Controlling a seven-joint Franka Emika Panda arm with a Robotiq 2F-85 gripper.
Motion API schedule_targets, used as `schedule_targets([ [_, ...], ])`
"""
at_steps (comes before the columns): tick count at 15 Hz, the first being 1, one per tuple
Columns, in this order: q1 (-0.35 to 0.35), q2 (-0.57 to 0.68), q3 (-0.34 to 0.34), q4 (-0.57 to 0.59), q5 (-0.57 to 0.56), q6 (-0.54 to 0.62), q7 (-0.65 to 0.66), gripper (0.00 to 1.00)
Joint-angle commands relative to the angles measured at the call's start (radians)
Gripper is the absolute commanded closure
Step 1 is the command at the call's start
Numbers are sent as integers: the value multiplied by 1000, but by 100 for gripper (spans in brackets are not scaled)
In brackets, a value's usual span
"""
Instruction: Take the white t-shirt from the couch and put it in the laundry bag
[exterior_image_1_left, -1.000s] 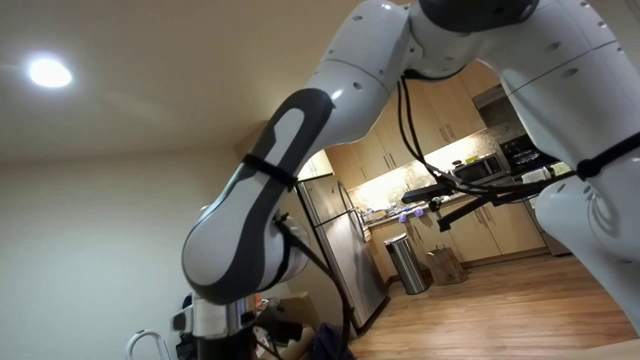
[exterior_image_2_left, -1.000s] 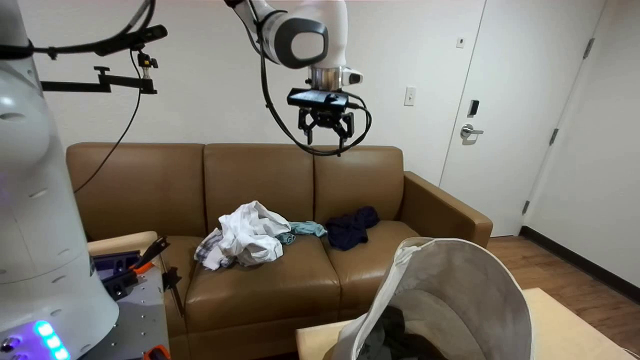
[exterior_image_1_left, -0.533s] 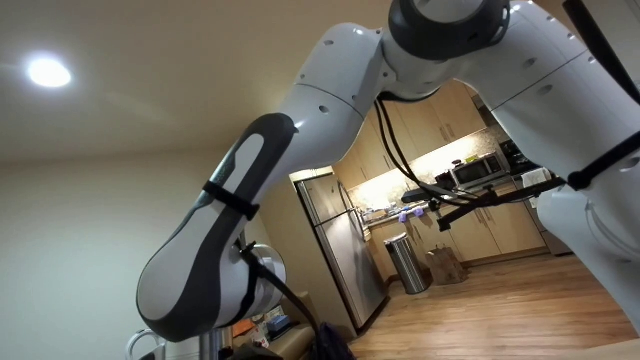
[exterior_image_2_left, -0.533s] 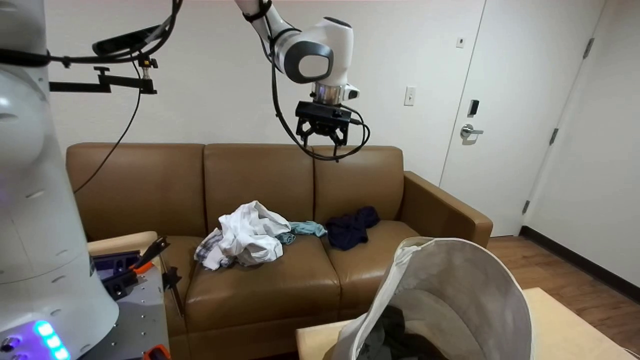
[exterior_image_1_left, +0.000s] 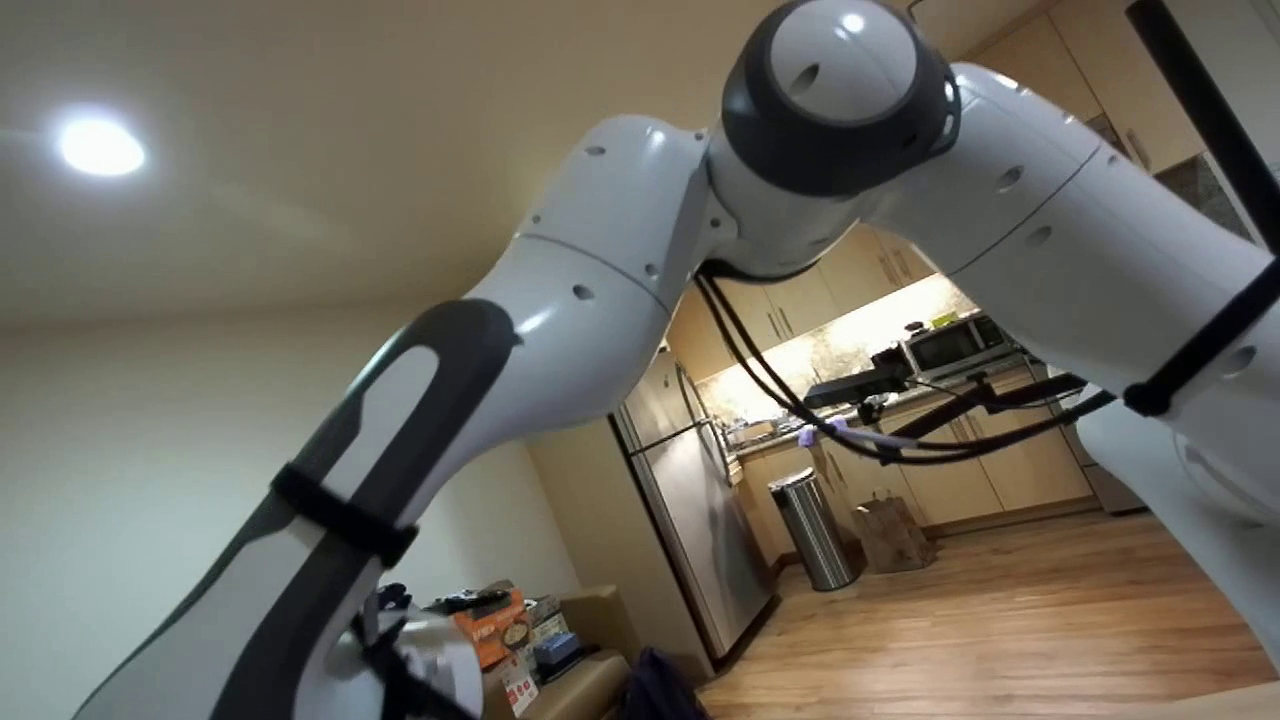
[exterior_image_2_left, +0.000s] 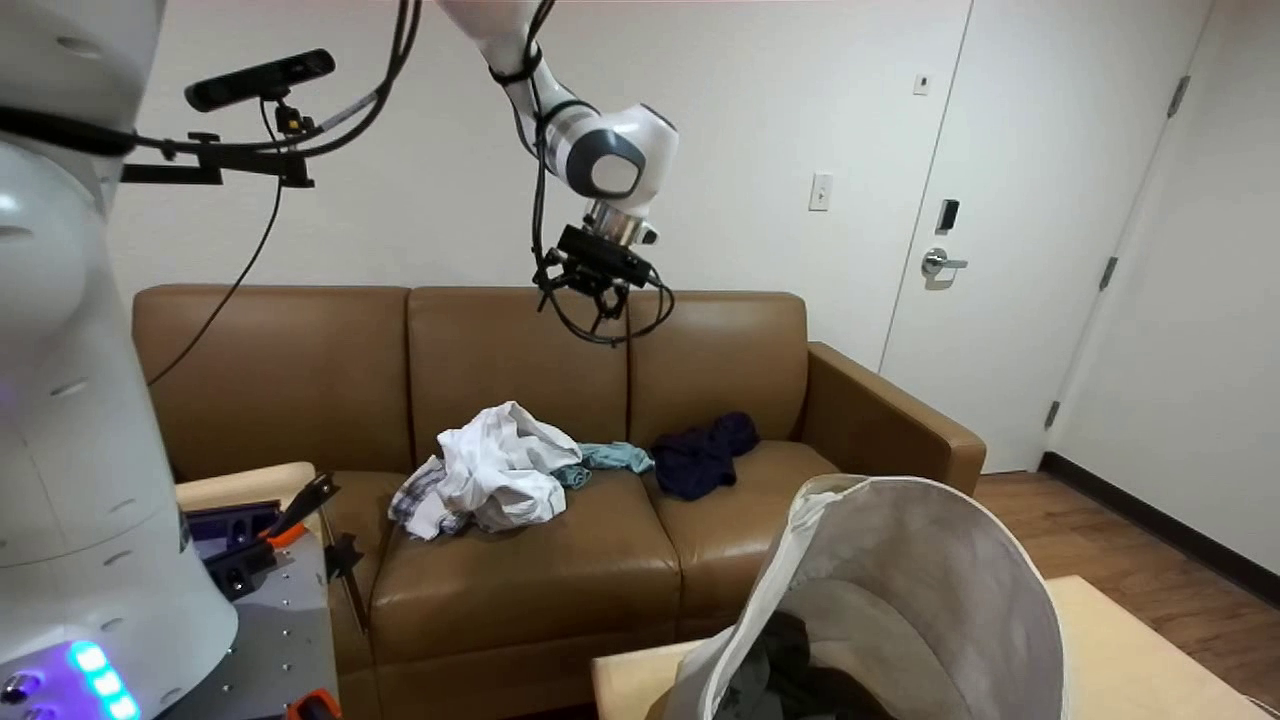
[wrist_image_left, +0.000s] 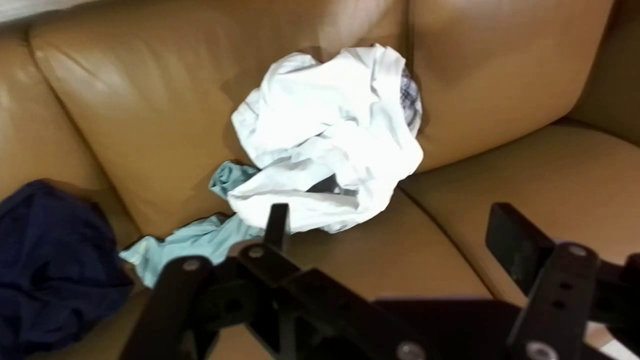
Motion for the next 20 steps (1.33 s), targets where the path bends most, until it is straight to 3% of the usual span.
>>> schedule_targets([
  [1, 10, 249, 85, 191, -29, -71, -43, 0],
  [6, 52, 553, 155, 430, -122, -194, -101, 0],
  [7, 46, 458, 147, 310, -108, -114, -43, 0],
  [11, 55, 568, 158, 416, -120, -153, -74, 0],
  [13, 98, 573, 138, 434, -166, -98, -65, 0],
  [17, 151, 745, 174, 547, -227, -29, -126, 0],
  [20, 233, 849, 152, 608, -323, 70, -126, 0],
])
